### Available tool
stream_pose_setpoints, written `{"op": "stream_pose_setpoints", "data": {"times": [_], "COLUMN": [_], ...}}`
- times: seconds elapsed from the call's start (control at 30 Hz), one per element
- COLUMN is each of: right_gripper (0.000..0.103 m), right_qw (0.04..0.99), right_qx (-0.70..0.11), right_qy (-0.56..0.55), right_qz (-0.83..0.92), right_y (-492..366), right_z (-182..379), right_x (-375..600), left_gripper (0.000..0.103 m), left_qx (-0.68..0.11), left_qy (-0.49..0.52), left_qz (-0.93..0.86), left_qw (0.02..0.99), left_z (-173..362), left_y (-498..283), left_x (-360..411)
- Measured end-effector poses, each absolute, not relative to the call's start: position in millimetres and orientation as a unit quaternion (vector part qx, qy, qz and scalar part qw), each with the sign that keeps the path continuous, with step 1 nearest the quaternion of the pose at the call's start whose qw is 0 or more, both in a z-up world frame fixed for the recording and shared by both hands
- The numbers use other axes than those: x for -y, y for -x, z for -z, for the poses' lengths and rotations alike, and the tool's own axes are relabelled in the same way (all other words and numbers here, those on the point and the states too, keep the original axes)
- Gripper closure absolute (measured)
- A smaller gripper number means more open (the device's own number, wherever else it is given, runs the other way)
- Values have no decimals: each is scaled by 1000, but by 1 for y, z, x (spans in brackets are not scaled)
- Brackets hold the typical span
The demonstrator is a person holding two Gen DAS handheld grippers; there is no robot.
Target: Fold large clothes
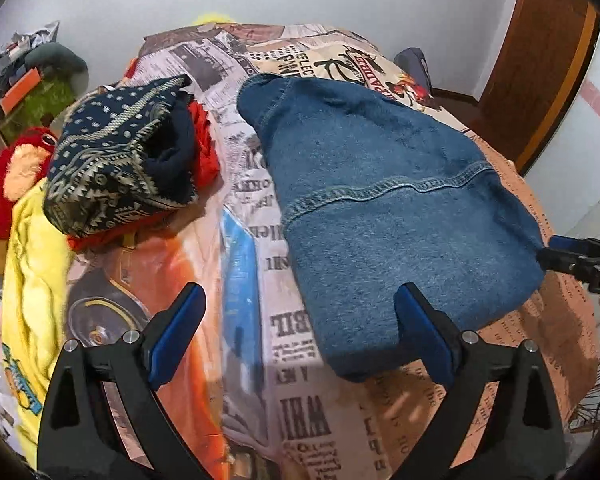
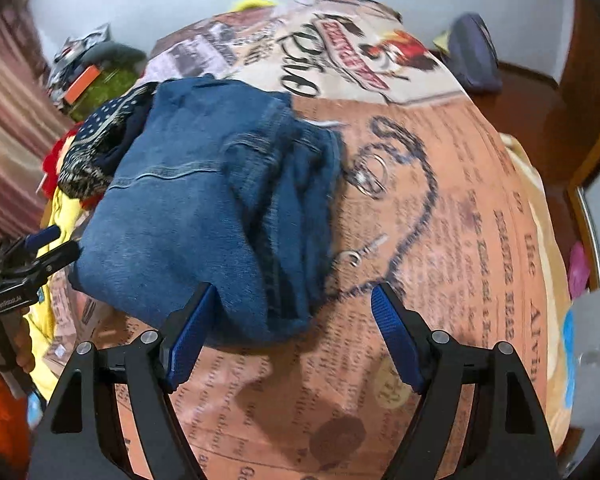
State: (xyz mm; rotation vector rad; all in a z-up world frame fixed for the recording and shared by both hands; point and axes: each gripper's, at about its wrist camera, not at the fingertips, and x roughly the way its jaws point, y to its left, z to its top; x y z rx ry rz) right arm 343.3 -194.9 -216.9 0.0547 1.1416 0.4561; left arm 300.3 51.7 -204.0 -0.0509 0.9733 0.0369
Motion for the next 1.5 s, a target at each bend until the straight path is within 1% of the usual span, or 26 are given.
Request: {"op": "stream_pose_setpoints", "data": {"times": [0.07, 0.2, 0.37, 0.5, 0.67, 0.77, 0.8, 0.87, 0.93, 1.17, 1.23, 1.3, 1.43, 1.47, 1.5], "right_gripper": [27, 27, 27, 27, 27, 27, 26, 21, 14, 12, 8, 8, 9, 11, 18], "right_qw": [823, 845, 847, 826, 789, 762, 755, 740, 725, 684, 680, 684, 691, 691, 692], "right_qx": [-530, -491, -475, -500, -555, -579, -584, -595, -608, -626, -625, -620, -614, -613, -611], "right_qy": [-12, 31, 37, 25, 14, -31, -47, -82, -106, -172, -178, -175, -172, -174, -175], "right_qz": [-204, -209, -237, -257, -263, -288, -293, -302, -307, -333, -340, -342, -341, -342, -344], "right_y": [-340, -334, -349, -373, -405, -419, -423, -434, -442, -455, -457, -457, -454, -455, -457], "right_z": [207, 184, 174, 191, 228, 246, 250, 260, 272, 299, 303, 302, 297, 296, 293], "right_x": [194, 182, 164, 152, 147, 155, 159, 167, 171, 169, 166, 165, 161, 160, 156], "left_gripper": [7, 7, 7, 7, 7, 7, 7, 7, 7, 7, 7, 6, 7, 7, 11], "left_qx": [-458, -443, -431, -438, -454, -474, -483, -500, -510, -545, -552, -554, -549, -549, -547], "left_qy": [14, 21, 20, 19, 25, 37, 44, 72, 113, 236, 273, 302, 321, 323, 327], "left_qz": [-29, -35, -31, -23, -12, 12, 22, 46, 72, 138, 153, 161, 165, 166, 171], "left_qw": [889, 896, 902, 899, 890, 879, 874, 862, 850, 792, 773, 759, 754, 753, 751], "left_z": [199, 189, 181, 186, 200, 213, 217, 228, 237, 275, 285, 293, 294, 294, 293], "left_y": [-300, -305, -317, -333, -353, -367, -371, -382, -390, -419, -424, -428, -433, -434, -436], "left_x": [-54, -63, -67, -67, -68, -68, -68, -71, -76, -92, -95, -99, -101, -102, -100]}}
